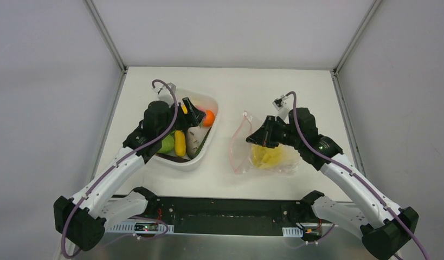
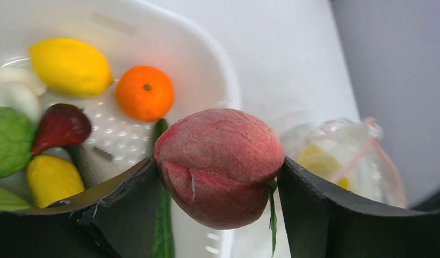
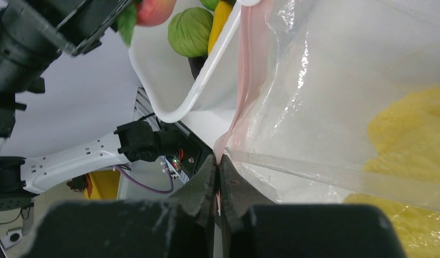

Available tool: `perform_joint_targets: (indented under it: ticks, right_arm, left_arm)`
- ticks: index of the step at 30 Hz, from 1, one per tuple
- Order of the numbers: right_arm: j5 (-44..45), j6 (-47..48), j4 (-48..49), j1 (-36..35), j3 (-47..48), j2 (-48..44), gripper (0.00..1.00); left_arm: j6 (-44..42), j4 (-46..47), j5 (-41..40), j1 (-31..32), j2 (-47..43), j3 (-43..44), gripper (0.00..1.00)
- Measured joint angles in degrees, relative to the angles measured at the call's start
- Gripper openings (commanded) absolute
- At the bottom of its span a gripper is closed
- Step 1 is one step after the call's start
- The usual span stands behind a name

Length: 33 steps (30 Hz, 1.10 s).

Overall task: Place the food in the zip-top bag and seal the zipper
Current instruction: Place the fake fruit in the zipper food storage bag.

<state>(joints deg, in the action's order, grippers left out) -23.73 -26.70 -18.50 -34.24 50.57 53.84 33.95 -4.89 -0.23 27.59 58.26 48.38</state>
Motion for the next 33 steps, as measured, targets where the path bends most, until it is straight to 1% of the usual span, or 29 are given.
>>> perform_joint_targets:
  ticks: [5, 9, 13, 16, 22, 27, 33]
  right_arm:
    - [2.38, -2.36, 3.26, 0.0, -1.51, -0.35, 0.05]
    - [4.04, -4.92, 5.84, 0.0, -2.93, -1.66, 0.05]
    - [5.46, -8.09, 8.98, 0.0, -4.79, -4.09, 0.04]
    - [5.95, -10.01, 10.51, 0.02, -5.38, -5.62, 0.04]
    - [5.51, -11.93, 12.94, 0.02, -5.38, -7.34, 0.04]
    - [4.98, -13.97, 17.07, 0.02, -6.86, -9.99, 0.05]
    - [4.87, -17.14, 21.46, 0.02, -8.81, -11.54, 0.05]
  left_arm:
    - [1.42, 2.91, 5.57, 3.85, -5.18, -0.94, 0.37]
    - [1.79, 5.99, 8.85, 10.38, -5.31, -1.53, 0.37]
    - [2.54, 9.73, 10.27, 16.17, -4.02, -2.49, 0.37]
    - [2.99, 12.31, 10.58, 18.08, -2.43, -2.82, 0.37]
    - [3.15, 15.28, 10.75, 19.71, 1.42, -2.56, 0.39]
    - [3.08, 15.41, 10.75, 22.38, 4.39, -0.44, 0.42]
    - [0.92, 12.83, 9.84, 25.27, 6.73, 4.94, 0.5]
